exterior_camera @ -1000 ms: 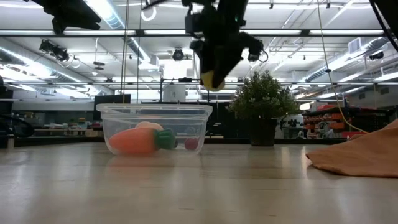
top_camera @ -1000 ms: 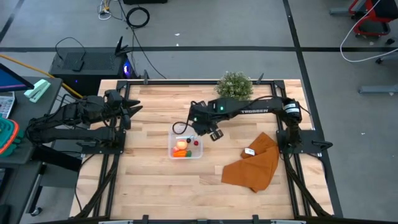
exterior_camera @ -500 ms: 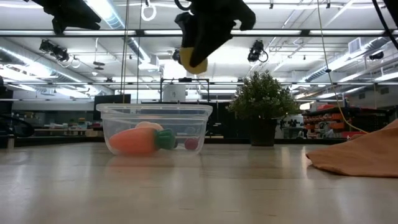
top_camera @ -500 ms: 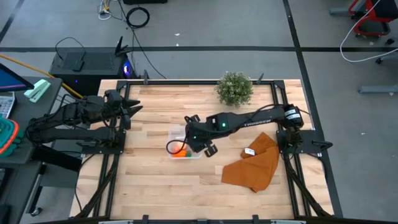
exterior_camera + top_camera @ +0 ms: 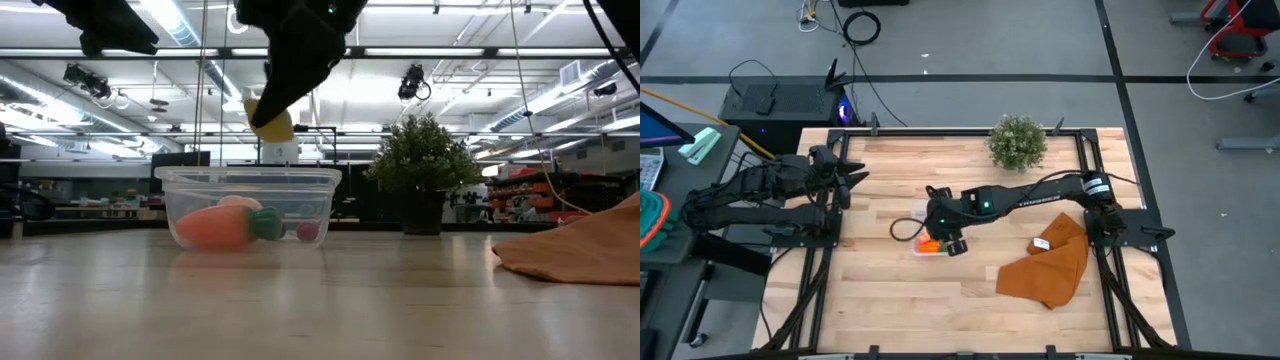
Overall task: Pick and placing Produce into tupperware
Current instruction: Put the yellow lemon into the transparent bin
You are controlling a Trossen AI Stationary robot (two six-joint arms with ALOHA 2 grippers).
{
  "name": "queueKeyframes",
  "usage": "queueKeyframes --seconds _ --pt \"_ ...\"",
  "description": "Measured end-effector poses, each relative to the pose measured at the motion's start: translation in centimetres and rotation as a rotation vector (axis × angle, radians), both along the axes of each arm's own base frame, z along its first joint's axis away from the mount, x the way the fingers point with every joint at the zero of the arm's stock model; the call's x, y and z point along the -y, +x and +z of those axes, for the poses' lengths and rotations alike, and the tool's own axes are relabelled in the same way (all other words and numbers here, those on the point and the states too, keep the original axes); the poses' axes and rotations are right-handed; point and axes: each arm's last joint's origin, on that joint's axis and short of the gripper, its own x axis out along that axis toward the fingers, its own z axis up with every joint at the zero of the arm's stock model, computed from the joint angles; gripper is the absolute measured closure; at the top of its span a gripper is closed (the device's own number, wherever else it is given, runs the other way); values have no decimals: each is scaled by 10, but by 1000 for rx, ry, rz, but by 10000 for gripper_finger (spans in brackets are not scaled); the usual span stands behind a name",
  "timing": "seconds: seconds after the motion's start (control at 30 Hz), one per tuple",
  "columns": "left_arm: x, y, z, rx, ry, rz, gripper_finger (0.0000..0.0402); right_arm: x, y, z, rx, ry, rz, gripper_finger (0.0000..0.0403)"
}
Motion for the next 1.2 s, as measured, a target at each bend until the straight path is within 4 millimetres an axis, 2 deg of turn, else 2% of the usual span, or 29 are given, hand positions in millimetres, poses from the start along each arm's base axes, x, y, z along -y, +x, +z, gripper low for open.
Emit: queueKeyframes --seconds 0.2,0.33,0.8,1.2 --pt "1 -1 -2 -11 -27 -4 255 4 7 -15 -22 206 -174 233" --pt "1 -1 -3 -18 -31 -6 260 4 10 -27 -63 285 -225 233" --pt "1 -1 -4 -28 -34 -8 253 6 17 -63 -161 282 -242 233" --pt "1 -1 -4 -29 -37 -8 259 27 13 -69 -201 245 -307 233"
